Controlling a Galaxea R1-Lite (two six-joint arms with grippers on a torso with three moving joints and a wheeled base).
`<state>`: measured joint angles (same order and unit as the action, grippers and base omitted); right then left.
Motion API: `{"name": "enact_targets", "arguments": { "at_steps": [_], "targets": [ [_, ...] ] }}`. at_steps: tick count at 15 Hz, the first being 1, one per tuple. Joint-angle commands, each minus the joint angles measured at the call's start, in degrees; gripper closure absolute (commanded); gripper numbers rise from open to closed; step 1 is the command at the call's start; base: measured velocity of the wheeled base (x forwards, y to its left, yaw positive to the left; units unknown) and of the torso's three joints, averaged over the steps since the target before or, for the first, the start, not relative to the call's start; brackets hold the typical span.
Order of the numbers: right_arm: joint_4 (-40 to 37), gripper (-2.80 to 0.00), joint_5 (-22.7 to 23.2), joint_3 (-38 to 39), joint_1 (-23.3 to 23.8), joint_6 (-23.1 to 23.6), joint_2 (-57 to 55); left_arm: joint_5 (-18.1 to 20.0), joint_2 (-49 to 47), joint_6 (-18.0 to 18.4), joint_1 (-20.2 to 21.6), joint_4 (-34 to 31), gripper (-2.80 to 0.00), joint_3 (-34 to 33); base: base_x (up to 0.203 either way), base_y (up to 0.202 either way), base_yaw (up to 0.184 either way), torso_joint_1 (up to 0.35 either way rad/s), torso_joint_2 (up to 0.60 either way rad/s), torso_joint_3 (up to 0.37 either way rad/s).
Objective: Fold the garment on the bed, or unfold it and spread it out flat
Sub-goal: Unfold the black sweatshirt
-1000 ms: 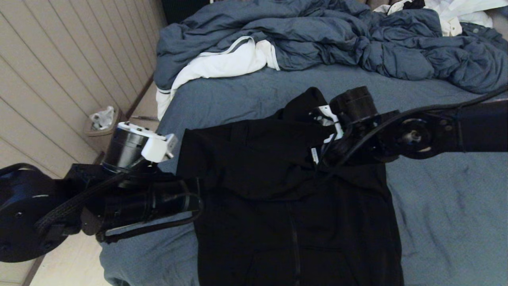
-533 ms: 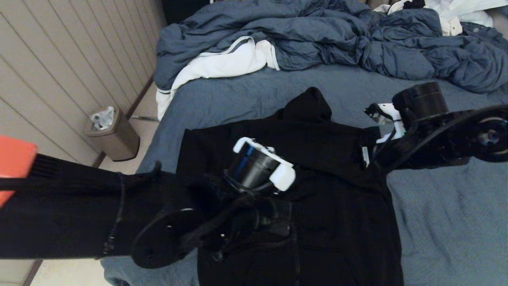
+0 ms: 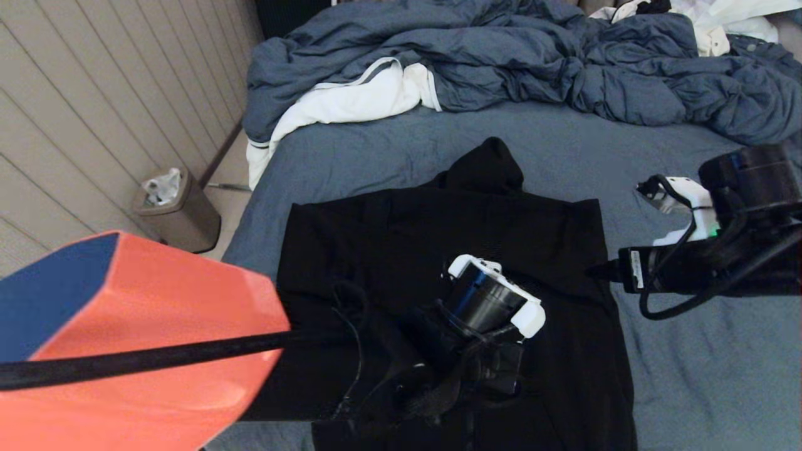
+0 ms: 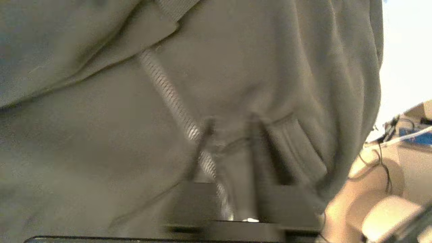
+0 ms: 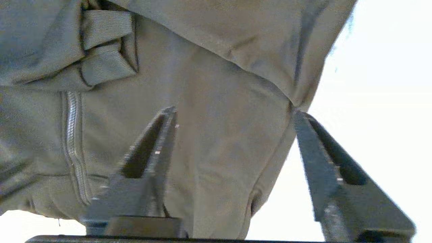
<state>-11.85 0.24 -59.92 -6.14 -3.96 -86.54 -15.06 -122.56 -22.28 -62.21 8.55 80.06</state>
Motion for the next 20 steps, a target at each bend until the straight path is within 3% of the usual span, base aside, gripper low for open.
{"name": "enact_targets", "arguments": {
  "at_steps": [1, 5, 9, 16, 20],
  "targets": [
    [-0.04, -2.8, 0.02, 1.43, 0.1, 0.0, 2.42, -0.29, -3.12, 0.31, -0.02, 1.62, -2.8, 0.34, 0.0, 0.0, 0.0, 0.0, 0.0, 0.0],
    [-0.09, -2.8, 0.11, 3.66, -0.43, 0.29, 5.15, -4.0, -4.93, 6.39, 1.11, 7.71, -2.8, 1.05, 0.0, 0.0, 0.0, 0.0, 0.0, 0.0],
    [-0.44, -2.8, 0.22, 5.35, -0.78, 0.45, 8.93, -9.16, -8.7, 16.07, 5.19, 20.95, -2.8, 0.93, 0.0, 0.0, 0.0, 0.0, 0.0, 0.0],
    [-0.11, -2.8, 0.94, 6.74, -1.63, 0.18, 8.76, -9.55, -16.08, 18.64, 5.46, 22.71, -2.8, 6.56, 0.0, 0.0, 0.0, 0.0, 0.0, 0.0],
    [-0.02, -2.8, 2.66, 8.97, -1.5, 0.27, 9.26, -9.46, -17.94, 20.29, 8.72, 21.21, -2.8, 11.85, 0.0, 0.0, 0.0, 0.0, 0.0, 0.0]
  ]
}}
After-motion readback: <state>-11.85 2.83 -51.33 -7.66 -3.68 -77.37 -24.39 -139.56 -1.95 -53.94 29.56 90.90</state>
